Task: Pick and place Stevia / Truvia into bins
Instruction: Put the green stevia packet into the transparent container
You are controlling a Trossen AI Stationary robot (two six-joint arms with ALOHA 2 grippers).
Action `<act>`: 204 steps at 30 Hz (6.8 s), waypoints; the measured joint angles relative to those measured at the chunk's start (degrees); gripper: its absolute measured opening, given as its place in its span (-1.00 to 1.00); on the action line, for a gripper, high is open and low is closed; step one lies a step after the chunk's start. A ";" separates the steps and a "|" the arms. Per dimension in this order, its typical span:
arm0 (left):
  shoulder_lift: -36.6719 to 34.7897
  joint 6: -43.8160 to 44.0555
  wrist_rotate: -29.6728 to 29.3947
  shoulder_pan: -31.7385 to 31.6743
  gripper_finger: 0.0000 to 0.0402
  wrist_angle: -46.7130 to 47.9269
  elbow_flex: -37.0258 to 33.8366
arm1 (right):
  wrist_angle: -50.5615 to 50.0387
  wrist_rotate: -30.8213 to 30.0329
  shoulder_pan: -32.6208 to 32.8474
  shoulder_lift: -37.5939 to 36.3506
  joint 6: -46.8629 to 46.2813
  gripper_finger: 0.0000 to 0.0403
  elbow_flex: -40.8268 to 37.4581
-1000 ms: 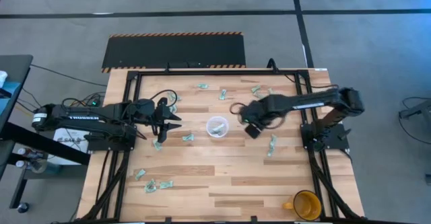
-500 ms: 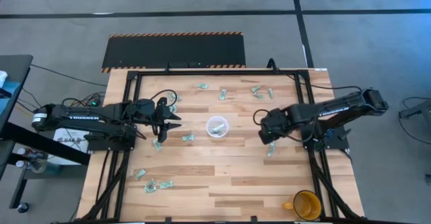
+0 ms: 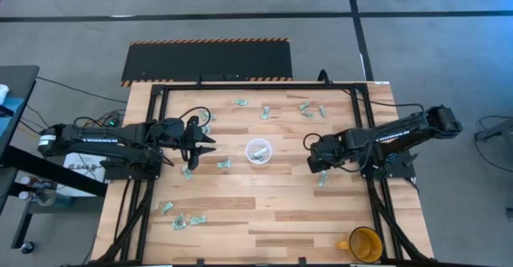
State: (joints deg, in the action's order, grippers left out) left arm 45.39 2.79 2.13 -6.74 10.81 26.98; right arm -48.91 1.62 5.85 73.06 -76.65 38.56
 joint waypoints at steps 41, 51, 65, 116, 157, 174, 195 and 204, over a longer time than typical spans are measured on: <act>0.00 0.24 0.00 0.00 -0.40 0.07 0.00 | 6.47 4.37 0.49 8.41 -1.63 -0.58 -4.03; 0.00 0.24 0.00 0.00 -0.40 0.02 0.00 | 6.81 0.22 0.52 6.43 2.45 -0.91 -4.27; 0.00 0.24 -0.02 0.00 -0.40 -0.31 0.00 | 17.50 -10.09 0.28 6.67 26.74 -0.97 13.27; 5.38 1.05 0.02 -0.01 -0.40 -1.27 -0.04 | -11.86 -0.47 12.56 17.14 28.56 -0.38 22.39; 5.38 1.02 0.02 -0.02 -0.40 -1.27 0.00 | 6.34 -0.49 14.25 16.26 23.07 -0.68 5.01; 5.38 1.01 0.02 -0.01 -0.40 -1.31 0.00 | 6.25 -8.87 7.33 16.20 37.24 -0.98 18.51; 5.35 0.07 0.00 0.00 -0.40 -1.38 0.00 | 41.71 -13.95 -5.62 19.31 55.12 -0.86 18.88; 5.35 -0.53 0.00 -0.02 -0.40 -1.73 0.00 | 49.98 -12.90 -5.58 27.31 56.59 -0.83 18.53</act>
State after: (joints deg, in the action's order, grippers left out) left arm 50.74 2.26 2.13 -6.76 9.08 26.98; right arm 1.07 -11.28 0.27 100.36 -20.06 57.09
